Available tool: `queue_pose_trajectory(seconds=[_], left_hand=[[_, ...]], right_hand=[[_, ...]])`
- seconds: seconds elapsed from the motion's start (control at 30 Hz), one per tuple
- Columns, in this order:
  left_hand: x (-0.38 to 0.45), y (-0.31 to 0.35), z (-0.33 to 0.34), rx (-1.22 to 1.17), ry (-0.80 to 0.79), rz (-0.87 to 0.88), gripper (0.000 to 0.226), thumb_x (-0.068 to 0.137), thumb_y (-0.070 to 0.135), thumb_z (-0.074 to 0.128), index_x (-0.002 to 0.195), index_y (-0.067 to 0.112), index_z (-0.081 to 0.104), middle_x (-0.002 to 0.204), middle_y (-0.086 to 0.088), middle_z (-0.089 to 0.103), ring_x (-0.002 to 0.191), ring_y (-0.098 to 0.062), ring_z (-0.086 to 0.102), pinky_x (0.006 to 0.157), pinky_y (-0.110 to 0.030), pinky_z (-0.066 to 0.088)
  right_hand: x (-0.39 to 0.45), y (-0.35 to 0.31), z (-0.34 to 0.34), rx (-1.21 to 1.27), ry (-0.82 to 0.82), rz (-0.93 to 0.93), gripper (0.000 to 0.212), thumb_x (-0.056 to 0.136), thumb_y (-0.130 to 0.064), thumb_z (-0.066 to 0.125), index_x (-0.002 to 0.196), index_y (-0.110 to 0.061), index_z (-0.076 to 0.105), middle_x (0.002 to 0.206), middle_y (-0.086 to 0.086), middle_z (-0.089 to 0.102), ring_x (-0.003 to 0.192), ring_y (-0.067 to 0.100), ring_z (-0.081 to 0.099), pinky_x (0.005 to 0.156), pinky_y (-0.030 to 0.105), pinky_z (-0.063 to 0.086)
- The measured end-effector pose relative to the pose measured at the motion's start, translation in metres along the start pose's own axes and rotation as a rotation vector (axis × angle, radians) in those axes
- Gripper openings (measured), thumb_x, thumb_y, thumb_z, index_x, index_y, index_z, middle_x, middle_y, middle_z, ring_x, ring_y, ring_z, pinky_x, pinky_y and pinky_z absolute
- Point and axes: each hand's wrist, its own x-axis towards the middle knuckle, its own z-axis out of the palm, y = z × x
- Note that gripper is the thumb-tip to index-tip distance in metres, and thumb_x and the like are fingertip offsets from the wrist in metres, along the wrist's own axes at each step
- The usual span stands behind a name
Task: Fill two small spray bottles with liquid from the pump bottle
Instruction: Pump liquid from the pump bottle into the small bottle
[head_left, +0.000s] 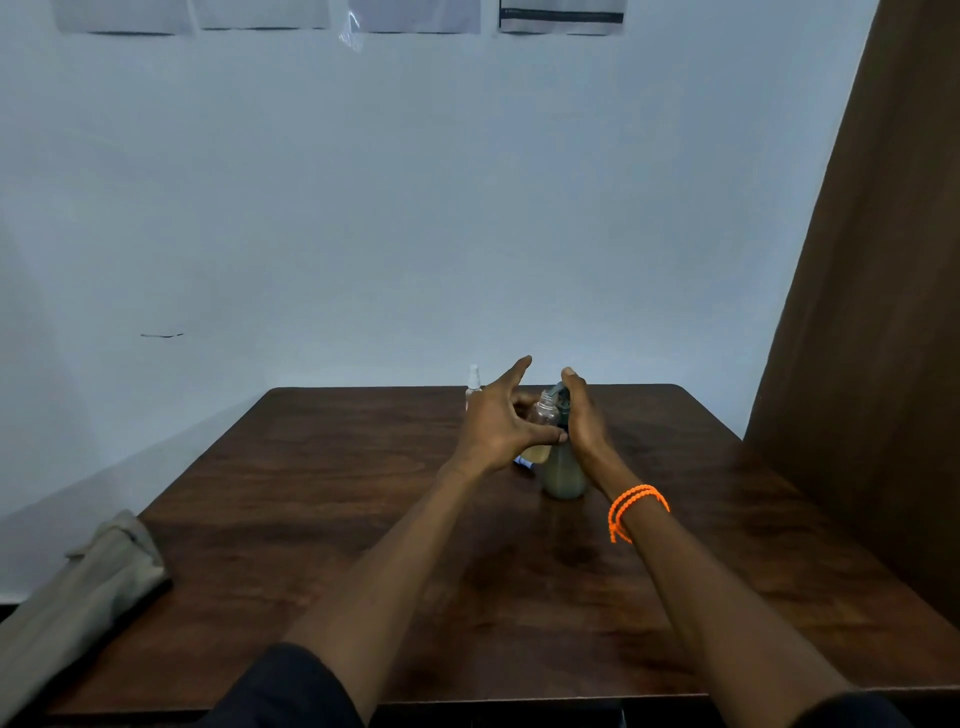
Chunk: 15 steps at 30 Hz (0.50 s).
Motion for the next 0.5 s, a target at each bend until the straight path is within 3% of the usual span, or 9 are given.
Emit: queue_pose_trajectory(seconds=[0.07,0.13,0.27,0.37,0.5], left_hand=[[0.001,-0.001,0.002,0.000,0.004,0.005,0.117,0.058,0.021,0.099,0.158,0.023,0.038,0.096,0.008,0.080,0.089,-0.009,0.076,0.090,-0.040,0.061],[0.002,-0.003,0.004,-0.009,0.000,0.009,0.117,0.057,0.023,0.099,0.157,0.025,0.038,0.097,0.008,0.080,0.090,-0.008,0.076,0.090,-0.042,0.061],[0.003,-0.008,0.007,0.008,0.006,0.014,0.116,0.057,0.029,0.097,0.157,0.027,0.038,0.096,0.007,0.080,0.088,-0.013,0.076,0.088,-0.045,0.061],[0.004,-0.011,0.009,0.036,0.019,0.004,0.117,0.054,0.037,0.095,0.156,0.029,0.038,0.099,0.007,0.080,0.088,-0.010,0.076,0.088,-0.044,0.061],[0.007,-0.007,0.010,0.044,0.011,0.005,0.119,0.056,0.037,0.096,0.157,0.029,0.035,0.098,0.009,0.079,0.090,-0.007,0.075,0.090,-0.042,0.061]], right_hand=[[-0.001,-0.002,0.000,0.011,0.060,-0.031,0.044,0.092,-0.060,0.059,0.070,-0.023,0.068,0.071,-0.004,0.074,0.079,0.022,0.069,0.081,0.043,0.053],[-0.001,-0.002,0.000,0.002,0.085,-0.043,0.045,0.092,-0.057,0.061,0.066,-0.021,0.067,0.067,-0.004,0.072,0.075,0.022,0.067,0.077,0.042,0.051],[0.002,0.001,-0.001,-0.067,0.095,-0.071,0.057,0.070,-0.071,0.055,0.065,-0.016,0.068,0.075,0.017,0.074,0.077,0.026,0.068,0.077,0.049,0.056],[0.005,0.005,-0.002,-0.089,0.099,-0.084,0.058,0.070,-0.072,0.054,0.069,-0.015,0.068,0.081,0.022,0.075,0.077,0.028,0.067,0.083,0.058,0.057],[0.005,0.002,-0.007,-0.039,0.037,-0.017,0.062,0.077,-0.075,0.063,0.081,-0.014,0.075,0.099,0.023,0.080,0.089,0.033,0.075,0.086,0.051,0.059]])
